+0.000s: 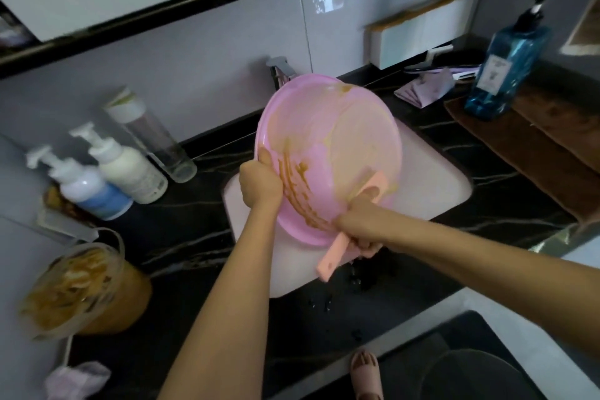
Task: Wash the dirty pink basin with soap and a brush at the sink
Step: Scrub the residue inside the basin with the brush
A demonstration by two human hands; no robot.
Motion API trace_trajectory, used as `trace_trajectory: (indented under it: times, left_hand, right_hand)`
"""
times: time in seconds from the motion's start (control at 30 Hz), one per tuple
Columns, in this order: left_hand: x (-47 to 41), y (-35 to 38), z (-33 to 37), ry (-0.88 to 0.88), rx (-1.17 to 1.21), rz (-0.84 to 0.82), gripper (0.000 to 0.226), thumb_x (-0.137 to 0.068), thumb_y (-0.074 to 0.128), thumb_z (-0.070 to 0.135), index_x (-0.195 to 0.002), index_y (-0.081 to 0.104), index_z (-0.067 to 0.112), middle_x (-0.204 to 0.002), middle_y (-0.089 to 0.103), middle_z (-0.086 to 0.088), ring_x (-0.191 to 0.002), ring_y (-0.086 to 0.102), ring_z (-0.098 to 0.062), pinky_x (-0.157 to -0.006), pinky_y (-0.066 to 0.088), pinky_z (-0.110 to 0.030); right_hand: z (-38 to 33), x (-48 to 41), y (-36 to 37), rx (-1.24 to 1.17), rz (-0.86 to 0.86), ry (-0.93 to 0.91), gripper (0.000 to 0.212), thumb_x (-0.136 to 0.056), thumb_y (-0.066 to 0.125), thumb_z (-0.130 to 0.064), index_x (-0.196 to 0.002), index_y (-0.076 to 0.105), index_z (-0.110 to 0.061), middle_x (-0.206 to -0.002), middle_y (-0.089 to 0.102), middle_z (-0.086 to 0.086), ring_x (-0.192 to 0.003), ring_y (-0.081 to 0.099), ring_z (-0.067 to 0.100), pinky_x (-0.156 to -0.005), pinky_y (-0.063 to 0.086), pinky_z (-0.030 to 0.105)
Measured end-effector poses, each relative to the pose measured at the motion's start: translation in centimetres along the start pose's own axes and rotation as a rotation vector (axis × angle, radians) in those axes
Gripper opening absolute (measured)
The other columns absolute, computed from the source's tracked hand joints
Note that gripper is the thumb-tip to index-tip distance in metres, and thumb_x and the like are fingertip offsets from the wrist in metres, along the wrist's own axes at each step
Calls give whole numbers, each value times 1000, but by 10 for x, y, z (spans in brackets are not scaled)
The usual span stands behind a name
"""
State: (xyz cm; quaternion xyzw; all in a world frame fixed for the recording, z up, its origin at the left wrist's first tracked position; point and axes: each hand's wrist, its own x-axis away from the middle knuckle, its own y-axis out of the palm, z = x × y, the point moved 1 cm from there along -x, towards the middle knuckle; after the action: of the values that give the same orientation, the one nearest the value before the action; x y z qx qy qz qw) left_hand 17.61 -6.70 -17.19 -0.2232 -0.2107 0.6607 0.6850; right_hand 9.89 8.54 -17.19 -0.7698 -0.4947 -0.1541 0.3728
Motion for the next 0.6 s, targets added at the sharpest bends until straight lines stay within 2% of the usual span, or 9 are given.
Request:
trace_trajectory:
  times: [0.07,0.13,0.2,0.27,0.33,0.37,0.43,0.5,0.6]
  left_hand:
    - [2,-1,-1,-3,-4,-4,50,-100,31,40,-93,57,-2,-84,53,-10,-82,53,-27,-67,35,-31]
    - [3,1,-1,4,18,-17,47,-100,31,41,-87,54,2,-83,53,-9,-79,51,-26,-67,35,-31]
    - [-1,2,-1,10,20,-9,46,-100,31,41,-83,52,4,-82,53,-9,-78,51,-26,-66,34,-31]
    - [-3,2,-3,12,22,-10,48,-100,30,42,-83,53,3,-82,54,-9,-78,52,-26,-65,35,-30]
    - [-4,4,-2,17,22,-13,50,-100,30,43,-81,53,3,-79,54,-8,-76,51,-25,-64,34,-29]
    - [-4,5,-3,17,19,-15,51,-100,30,42,-77,53,3,-76,54,-6,-74,51,-24,-61,34,-28]
    - [-1,5,-3,18,26,-25,51,-100,30,42,-77,53,3,-73,52,-5,-73,50,-24,-61,34,-28]
    - [0,6,-2,23,40,-20,50,-100,30,42,-81,54,3,-79,54,-8,-75,51,-25,-64,34,-29]
    - [-4,5,-1,24,44,-14,51,-100,30,42,-75,51,3,-76,53,-9,-74,50,-24,-64,33,-29]
  right_hand:
    - [1,-24,-27,-71,118,21,88,-91,45,-7,-141,-26,2,-58,48,11,-45,43,17,-39,36,23]
    - [9,-29,-37,-80,99,97,77,-89,44,-6,-144,-8,8,-51,46,10,-40,40,15,-34,33,18]
    - [16,-17,-23,-71,-2,105,52,-89,45,-9,-135,22,1,-35,43,5,-27,34,10,-31,31,13]
    - [3,8,-9,-99,-136,82,16,-91,44,-10,-103,43,-1,-30,43,0,-23,28,7,-31,30,13]
    - [-4,-5,-19,-72,-169,-5,22,-92,41,-11,-75,49,0,-33,42,-2,-24,27,7,-33,29,13]
    - [-3,-21,-32,-69,-92,-5,22,-91,40,-10,-75,51,-1,-37,42,-1,-25,28,7,-34,29,14]
    - [-4,-39,-55,-128,43,108,13,-87,41,-8,-88,52,-1,-46,42,2,-28,27,7,-35,29,14]
    - [0,-38,-54,-126,-60,161,15,-88,36,-7,-83,51,-5,-46,39,0,-28,25,5,-35,26,12]
    - [-12,-13,-37,-135,-309,117,27,-95,30,-12,-76,48,-7,-40,39,-3,-25,24,3,-32,26,10]
